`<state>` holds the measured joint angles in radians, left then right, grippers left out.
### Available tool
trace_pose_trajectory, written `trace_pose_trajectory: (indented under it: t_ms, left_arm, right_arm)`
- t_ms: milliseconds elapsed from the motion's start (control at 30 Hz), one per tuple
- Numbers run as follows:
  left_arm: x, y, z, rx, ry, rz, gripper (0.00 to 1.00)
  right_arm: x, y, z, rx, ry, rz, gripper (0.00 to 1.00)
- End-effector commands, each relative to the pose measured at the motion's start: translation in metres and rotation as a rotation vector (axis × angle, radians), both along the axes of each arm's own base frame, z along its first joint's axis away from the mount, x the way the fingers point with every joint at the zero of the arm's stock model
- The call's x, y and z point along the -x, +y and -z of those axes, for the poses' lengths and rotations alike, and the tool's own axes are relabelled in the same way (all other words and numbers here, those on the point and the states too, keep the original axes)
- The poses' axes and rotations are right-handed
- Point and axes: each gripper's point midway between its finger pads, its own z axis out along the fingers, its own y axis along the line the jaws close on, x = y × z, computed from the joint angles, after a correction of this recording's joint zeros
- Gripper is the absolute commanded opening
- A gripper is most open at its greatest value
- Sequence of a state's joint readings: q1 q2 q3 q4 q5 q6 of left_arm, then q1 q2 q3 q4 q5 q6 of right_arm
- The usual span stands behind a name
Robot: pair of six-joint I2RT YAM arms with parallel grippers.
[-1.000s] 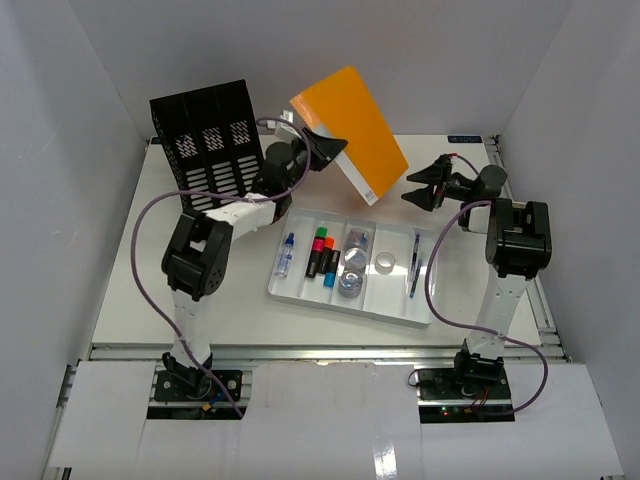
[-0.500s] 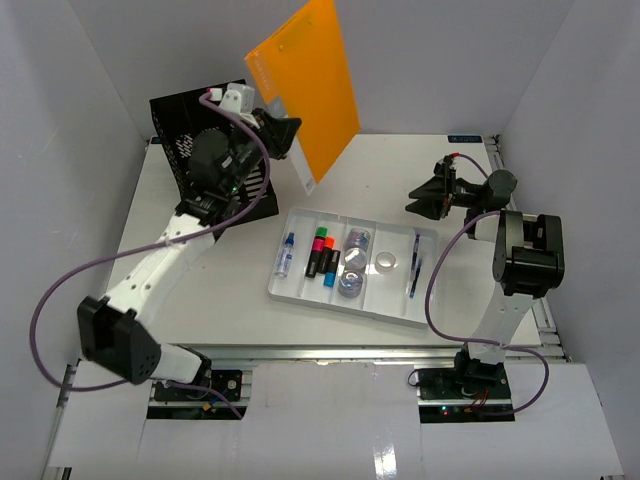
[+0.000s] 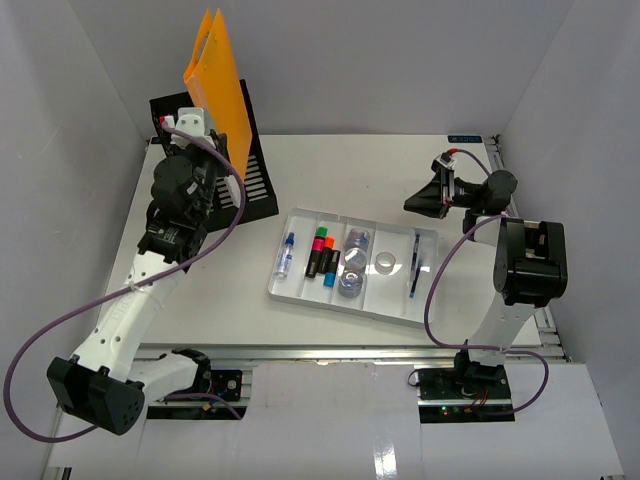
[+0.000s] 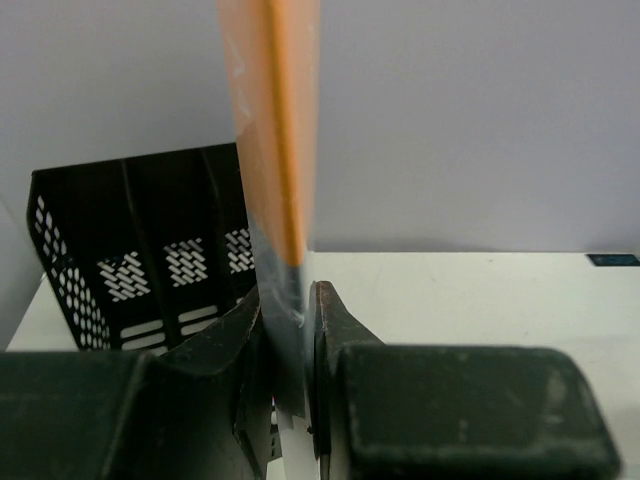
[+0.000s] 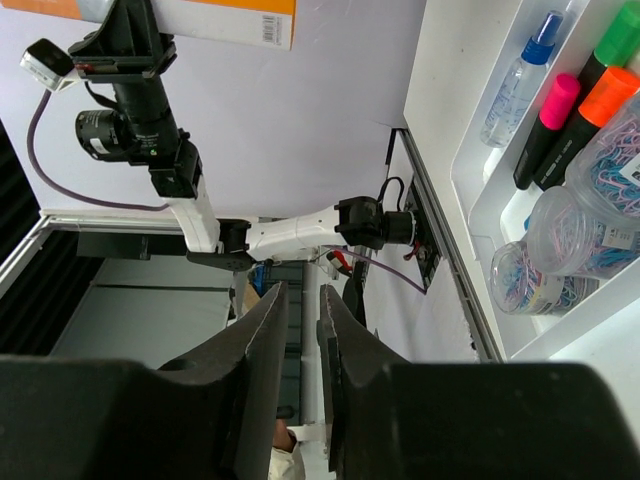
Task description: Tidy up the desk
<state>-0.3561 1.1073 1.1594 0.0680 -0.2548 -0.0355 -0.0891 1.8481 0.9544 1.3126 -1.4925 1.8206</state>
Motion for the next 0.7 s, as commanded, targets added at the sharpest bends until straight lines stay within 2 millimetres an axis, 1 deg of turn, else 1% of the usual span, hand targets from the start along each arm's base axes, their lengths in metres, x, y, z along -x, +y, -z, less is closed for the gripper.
trace_pose_trajectory:
  t_ms: [0, 167, 267, 433, 500, 667]
  left_arm:
    - [-0.003, 0.016, 0.003, -0.022, -0.003, -0.074, 0.00]
    - [-0.020, 0.019, 0.016, -0.074, 0.018, -0.098, 0.00]
    - [-0.033, 0.015, 0.022, -0.095, 0.022, -0.068, 0.00]
    - [-0.064, 0.006, 0.030, -0.104, 0.025, -0.031, 0.00]
    - [-0.077, 0.005, 0.029, -0.093, 0.007, -0.027, 0.00]
    - [-0.107, 0.008, 0.040, -0.062, -0.024, -0.025, 0.00]
  right_arm:
    - [0.026, 0.000, -0.006, 0.094, -0.606, -0.053, 0.25]
    - [0.027, 0.000, -0.006, 0.091, -0.605, -0.049, 0.25]
    - [0.026, 0.000, -0.006, 0.088, -0.602, -0.046, 0.25]
    - [0.026, 0.000, -0.004, 0.086, -0.596, -0.044, 0.25]
    - [0.026, 0.000, -0.005, 0.086, -0.598, -0.044, 0.25]
    - [0.026, 0.000, -0.004, 0.085, -0.596, -0.044, 0.25]
